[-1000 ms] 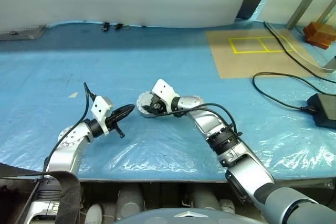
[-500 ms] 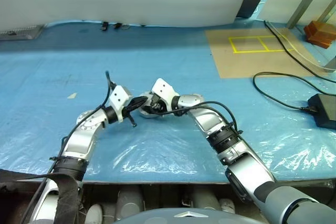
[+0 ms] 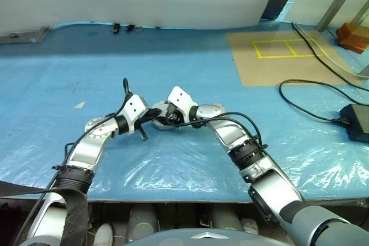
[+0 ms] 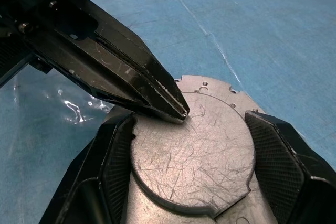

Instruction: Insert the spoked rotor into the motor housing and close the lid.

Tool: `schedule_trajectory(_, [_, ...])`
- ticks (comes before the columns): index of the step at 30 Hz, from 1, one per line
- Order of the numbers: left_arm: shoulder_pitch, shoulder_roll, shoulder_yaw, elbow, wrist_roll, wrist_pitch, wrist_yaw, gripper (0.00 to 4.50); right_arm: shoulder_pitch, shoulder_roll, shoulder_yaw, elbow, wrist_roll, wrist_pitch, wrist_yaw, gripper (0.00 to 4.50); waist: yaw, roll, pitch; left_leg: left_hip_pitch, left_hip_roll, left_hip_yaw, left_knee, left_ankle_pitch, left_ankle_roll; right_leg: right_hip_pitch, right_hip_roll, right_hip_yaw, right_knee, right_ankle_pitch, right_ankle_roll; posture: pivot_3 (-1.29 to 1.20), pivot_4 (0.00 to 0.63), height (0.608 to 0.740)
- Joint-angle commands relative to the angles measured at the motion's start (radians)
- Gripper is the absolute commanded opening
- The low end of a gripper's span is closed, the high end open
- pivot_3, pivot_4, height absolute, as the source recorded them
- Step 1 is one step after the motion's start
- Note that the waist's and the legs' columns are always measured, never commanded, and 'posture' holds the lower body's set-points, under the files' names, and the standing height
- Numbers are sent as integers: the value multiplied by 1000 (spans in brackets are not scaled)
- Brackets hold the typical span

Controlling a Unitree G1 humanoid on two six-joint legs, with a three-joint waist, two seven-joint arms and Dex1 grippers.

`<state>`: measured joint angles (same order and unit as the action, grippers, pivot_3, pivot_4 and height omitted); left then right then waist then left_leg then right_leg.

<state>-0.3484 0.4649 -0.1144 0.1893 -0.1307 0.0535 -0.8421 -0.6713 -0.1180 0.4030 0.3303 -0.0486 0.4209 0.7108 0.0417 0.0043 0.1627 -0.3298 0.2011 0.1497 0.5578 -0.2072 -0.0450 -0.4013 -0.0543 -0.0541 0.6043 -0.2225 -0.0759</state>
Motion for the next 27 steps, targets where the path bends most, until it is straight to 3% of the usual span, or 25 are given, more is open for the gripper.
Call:
schedule_trajectory(1, [16, -3, -18, -5, -1, 28, -17, 0, 48, -24, 20, 48, -8, 64, 30, 3316, 1, 0, 0, 0, 0, 0, -1, 0, 0, 0, 0, 0, -1, 0, 0, 0, 150, 740])
schedule_trajectory(5, [14, -12, -24, -7, -4, 32, -21, 0, 50, -26, 3, 35, -1, 37, 25, 4477, 2, 0, 0, -1, -1, 0, -4, 0, 0, 0, 0, 0, -2, -1, 1, 0, 150, 740])
schedule_trajectory(20, [15, -8, -22, -5, -4, 51, -38, 0, 63, -102, -94, -2, 83, -250, 139, 4477, 3, -1, 1, -6, -2, 2, -6, 0, 0, -5, -1, 0, -4, -1, 0, 0, 150, 740])
schedule_trajectory(27, [14, -4, -25, -2, -1, 52, -41, 0, 73, -111, -206, -32, 231, -61, 178, 4477, 3, -1, 1, -8, -2, 2, -6, 0, 0, -6, -1, 0, -4, 1, -3, 0, 150, 740])
